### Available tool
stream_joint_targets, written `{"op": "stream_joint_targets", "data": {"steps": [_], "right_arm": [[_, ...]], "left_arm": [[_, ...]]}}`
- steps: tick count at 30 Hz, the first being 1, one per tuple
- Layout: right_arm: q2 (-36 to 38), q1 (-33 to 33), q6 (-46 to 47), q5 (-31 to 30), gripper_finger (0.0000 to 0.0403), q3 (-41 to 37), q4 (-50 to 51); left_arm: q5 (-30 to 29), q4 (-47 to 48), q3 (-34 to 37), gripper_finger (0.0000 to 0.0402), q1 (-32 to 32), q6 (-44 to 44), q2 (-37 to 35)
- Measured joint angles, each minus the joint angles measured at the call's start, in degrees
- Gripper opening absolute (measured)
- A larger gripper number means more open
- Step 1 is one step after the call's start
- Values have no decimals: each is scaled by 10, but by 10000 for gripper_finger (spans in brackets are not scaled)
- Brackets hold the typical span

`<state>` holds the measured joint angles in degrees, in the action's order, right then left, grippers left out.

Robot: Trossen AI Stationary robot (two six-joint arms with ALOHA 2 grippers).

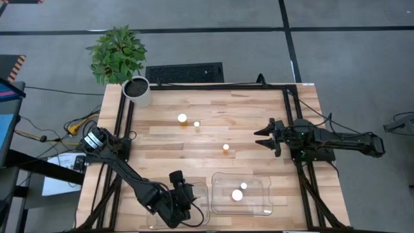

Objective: Pick and place medicine bottles into bin by pill shape (circle, oval)
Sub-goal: Put the yellow tablet bottle into the left transparent bin

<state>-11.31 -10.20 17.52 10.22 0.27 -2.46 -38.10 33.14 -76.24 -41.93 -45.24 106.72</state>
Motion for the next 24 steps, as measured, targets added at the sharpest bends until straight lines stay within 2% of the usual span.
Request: {"op": "stream_joint_targets", "data": {"steps": [4, 7, 12, 15, 21, 24], "right_arm": [[0, 0, 0, 0, 225, 0, 0], [0, 0, 0, 0, 225, 0, 0], [0, 0, 0, 0, 225, 0, 0], [0, 0, 0, 0, 225, 0, 0], [0, 0, -2, 0, 225, 0, 0], [0, 0, -2, 0, 225, 0, 0]], "left_arm": [[-52, 81, -69, 232, 17, 43, -6], [-81, 123, -104, 232, 55, 104, -23], [-83, 121, -92, 232, 143, 262, -71], [-56, 56, -44, 232, 207, 324, -119], [129, -252, 170, 232, 338, 431, -266], [146, -305, 239, 232, 410, 418, -315]]}}
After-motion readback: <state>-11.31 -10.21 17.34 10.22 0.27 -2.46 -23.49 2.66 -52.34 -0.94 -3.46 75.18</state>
